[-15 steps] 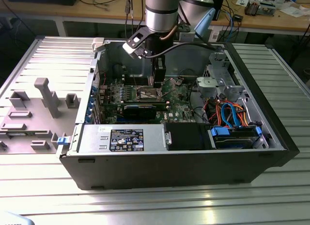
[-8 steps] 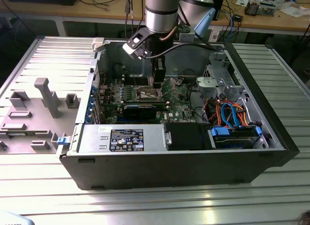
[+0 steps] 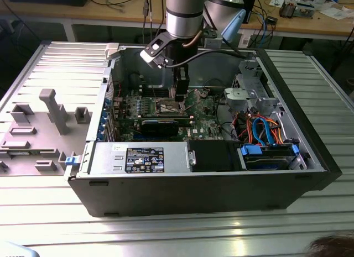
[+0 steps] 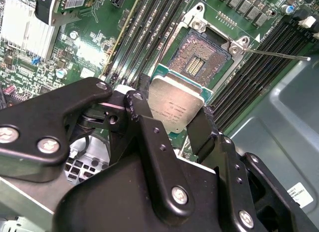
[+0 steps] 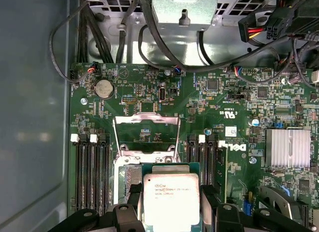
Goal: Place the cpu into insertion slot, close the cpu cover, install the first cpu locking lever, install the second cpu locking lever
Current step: 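Place the cpu into insertion slot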
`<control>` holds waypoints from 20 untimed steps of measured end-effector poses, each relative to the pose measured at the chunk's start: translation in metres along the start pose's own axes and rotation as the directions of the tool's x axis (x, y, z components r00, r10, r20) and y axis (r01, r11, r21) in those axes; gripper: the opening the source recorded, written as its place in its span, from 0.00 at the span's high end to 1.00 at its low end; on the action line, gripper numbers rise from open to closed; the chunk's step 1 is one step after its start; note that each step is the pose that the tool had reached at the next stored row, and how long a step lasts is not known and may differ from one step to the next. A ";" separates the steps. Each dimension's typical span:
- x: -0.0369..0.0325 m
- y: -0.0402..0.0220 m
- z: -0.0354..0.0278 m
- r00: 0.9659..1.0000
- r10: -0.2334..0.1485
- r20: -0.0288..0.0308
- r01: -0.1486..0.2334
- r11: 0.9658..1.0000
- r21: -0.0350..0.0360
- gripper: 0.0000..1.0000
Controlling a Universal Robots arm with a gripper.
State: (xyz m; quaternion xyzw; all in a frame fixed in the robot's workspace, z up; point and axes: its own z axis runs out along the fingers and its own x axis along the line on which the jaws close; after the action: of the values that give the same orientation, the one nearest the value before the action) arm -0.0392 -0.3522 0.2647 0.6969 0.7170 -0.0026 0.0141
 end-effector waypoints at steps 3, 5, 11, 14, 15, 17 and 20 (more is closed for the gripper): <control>0.0000 0.0000 0.0005 1.000 0.000 0.000 0.000 1.000 0.000 0.45; 0.0000 0.0000 0.0008 1.000 0.000 0.000 0.000 1.000 0.000 0.45; 0.0000 0.0000 0.0018 1.000 0.000 0.000 0.000 1.000 0.000 0.45; 0.0001 -0.0001 0.0025 1.000 0.000 0.000 0.000 1.000 0.000 0.45; 0.0001 -0.0001 0.0026 1.000 0.000 0.000 0.000 1.000 0.000 0.45; 0.0001 -0.0001 0.0031 1.000 0.000 0.000 0.000 1.000 0.000 0.45; 0.0001 -0.0003 0.0047 1.000 0.000 0.000 0.000 1.000 0.000 0.45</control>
State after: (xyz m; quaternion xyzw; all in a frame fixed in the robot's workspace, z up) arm -0.0394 -0.3522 0.2600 0.6969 0.7170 -0.0026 0.0141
